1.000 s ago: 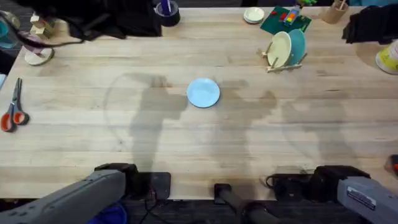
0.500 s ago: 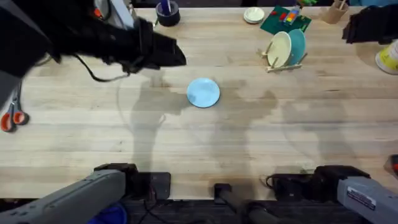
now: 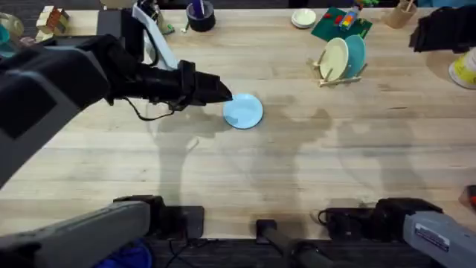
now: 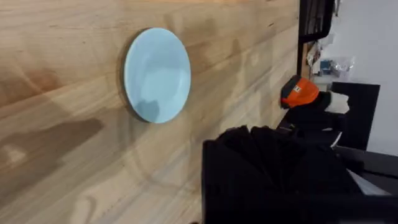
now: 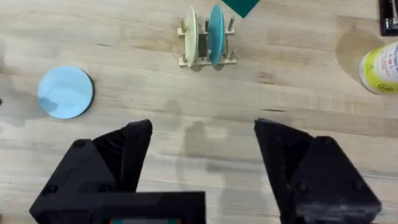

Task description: Pick up the plates from the table one by one and place each into a slot on the dish rack.

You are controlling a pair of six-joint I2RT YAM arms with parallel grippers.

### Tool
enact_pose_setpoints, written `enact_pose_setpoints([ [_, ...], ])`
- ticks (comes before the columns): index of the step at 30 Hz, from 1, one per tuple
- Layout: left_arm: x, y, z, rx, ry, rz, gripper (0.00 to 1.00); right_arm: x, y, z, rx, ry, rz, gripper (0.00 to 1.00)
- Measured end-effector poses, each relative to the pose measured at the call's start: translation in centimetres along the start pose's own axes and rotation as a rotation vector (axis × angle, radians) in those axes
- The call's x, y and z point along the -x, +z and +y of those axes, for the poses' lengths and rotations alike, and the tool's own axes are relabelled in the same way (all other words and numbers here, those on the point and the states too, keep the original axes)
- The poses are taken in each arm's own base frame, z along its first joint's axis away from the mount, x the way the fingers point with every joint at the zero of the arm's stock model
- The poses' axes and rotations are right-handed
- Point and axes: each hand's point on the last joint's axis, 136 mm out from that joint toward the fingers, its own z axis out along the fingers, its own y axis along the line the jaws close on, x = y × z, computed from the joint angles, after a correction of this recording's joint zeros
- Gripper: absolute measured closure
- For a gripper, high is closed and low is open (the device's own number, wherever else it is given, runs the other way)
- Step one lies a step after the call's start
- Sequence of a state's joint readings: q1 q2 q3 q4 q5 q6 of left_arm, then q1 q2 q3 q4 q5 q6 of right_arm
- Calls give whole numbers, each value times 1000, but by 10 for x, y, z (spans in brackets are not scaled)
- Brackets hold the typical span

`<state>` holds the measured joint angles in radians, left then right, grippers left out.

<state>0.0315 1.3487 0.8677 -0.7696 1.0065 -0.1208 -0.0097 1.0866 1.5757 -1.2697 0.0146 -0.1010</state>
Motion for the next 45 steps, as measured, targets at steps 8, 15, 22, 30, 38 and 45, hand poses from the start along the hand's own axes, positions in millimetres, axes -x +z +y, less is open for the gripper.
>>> enact_pose_setpoints([
  [8, 9, 21, 26, -31, -61, 41, 958, 0, 0, 0, 0, 0, 0, 7],
  [15, 11, 40, 54, -39, -124, 80, 958, 0, 0, 0, 0, 0, 0, 7],
  [22, 10, 54, 80, -12, -166, 104, 958, 0, 0, 0, 0, 0, 0, 7],
  [30, 7, 59, 104, 75, -182, 115, 958, 0, 0, 0, 0, 0, 0, 7],
  [38, 9, 67, 111, 29, -201, 120, 958, 0, 0, 0, 0, 0, 0, 8],
  [45, 10, 68, 109, 5, -207, 123, 958, 0, 0, 0, 0, 0, 0, 7],
])
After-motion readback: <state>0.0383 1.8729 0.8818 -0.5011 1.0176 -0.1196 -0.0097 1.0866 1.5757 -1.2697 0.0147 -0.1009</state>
